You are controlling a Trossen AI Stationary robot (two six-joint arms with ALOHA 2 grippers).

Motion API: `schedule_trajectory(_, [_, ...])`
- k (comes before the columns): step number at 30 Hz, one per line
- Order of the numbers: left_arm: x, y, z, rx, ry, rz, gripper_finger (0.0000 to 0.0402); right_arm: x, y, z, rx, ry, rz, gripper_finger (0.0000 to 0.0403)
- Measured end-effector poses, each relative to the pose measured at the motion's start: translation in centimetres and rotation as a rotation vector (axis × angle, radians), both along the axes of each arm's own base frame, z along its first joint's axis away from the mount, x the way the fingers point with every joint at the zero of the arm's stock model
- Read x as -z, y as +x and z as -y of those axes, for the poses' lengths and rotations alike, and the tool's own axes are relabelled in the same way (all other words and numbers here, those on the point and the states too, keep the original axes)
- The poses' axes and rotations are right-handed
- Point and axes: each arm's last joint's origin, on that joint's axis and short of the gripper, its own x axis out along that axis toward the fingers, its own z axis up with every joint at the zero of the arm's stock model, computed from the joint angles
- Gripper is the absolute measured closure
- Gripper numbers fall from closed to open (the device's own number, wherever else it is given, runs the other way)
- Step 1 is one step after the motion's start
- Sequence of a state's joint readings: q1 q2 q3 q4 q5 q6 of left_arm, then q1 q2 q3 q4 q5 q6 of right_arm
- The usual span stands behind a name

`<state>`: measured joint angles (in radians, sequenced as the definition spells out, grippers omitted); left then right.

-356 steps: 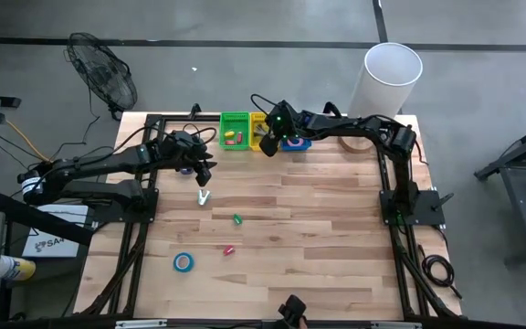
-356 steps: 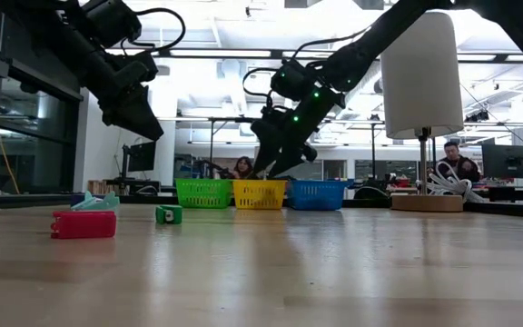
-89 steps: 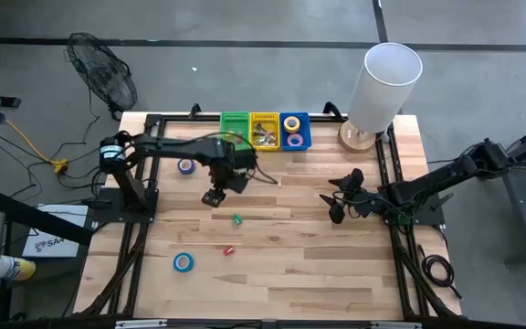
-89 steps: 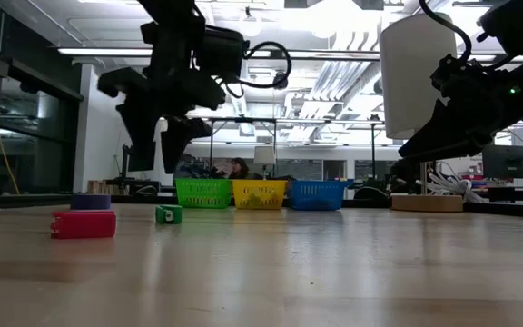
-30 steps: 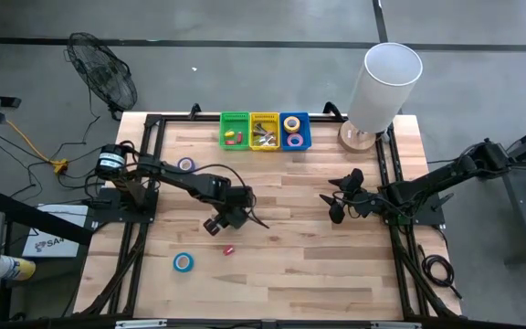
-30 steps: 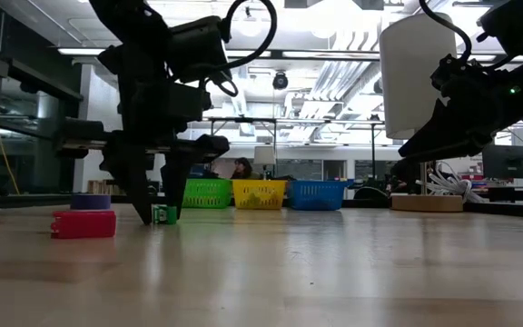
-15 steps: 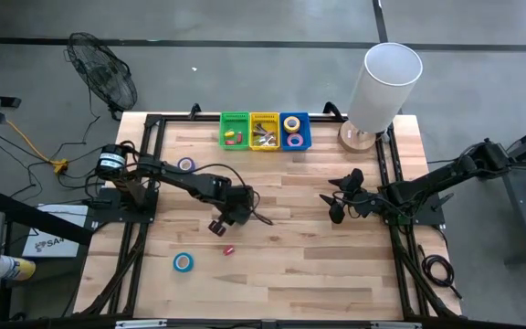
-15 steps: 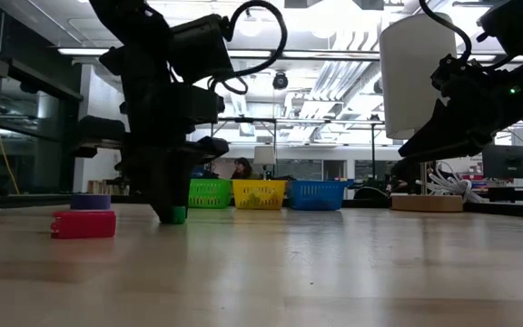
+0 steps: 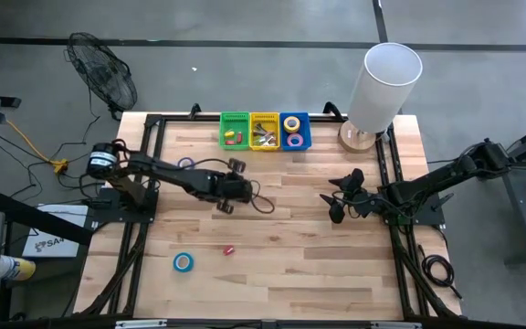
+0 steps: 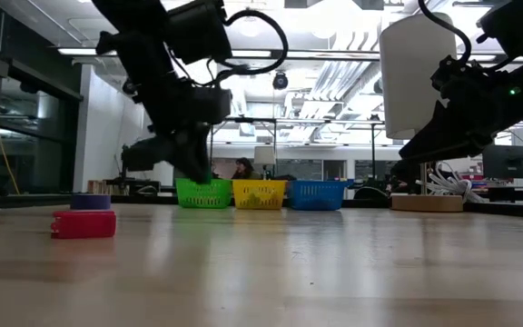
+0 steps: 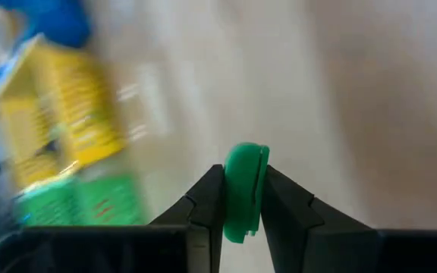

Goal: Pick and place Stapler, Stapler remover, tape
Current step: Put the green stapler into the green bin

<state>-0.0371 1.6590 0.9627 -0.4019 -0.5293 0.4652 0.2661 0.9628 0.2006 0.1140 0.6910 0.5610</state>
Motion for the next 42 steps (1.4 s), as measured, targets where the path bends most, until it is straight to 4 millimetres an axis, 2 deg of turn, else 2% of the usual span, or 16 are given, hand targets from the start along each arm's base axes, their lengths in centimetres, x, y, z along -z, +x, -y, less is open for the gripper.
schedule_trajectory(5, [-0.5, 0.1, -1.8, -0.126, 0.15, 0.045, 0.0333, 0.0, 0.0, 0.0, 0.004, 0.003, 0.0, 0.0111])
schedule_trajectory(16, [-0.8, -0.5, -8.7, -0.328, 0.12, 0.098, 0.0333, 0.1, 0.0, 0.0, 0.004, 0.004, 0.0, 0.0111])
schedule_trajectory(26, [-1.2, -1.6, -14.3, -0.432, 0.003, 0.245, 0.0332, 0.1, 0.0, 0.0, 0.004, 0.004, 0.0, 0.0111])
schedule_trajectory(42, [-1.2, -4.2, -19.3, -0.825, -0.355, 0.564, 0.0332, 0.1, 0.0, 0.0, 0.004, 0.003, -0.001, 0.0111])
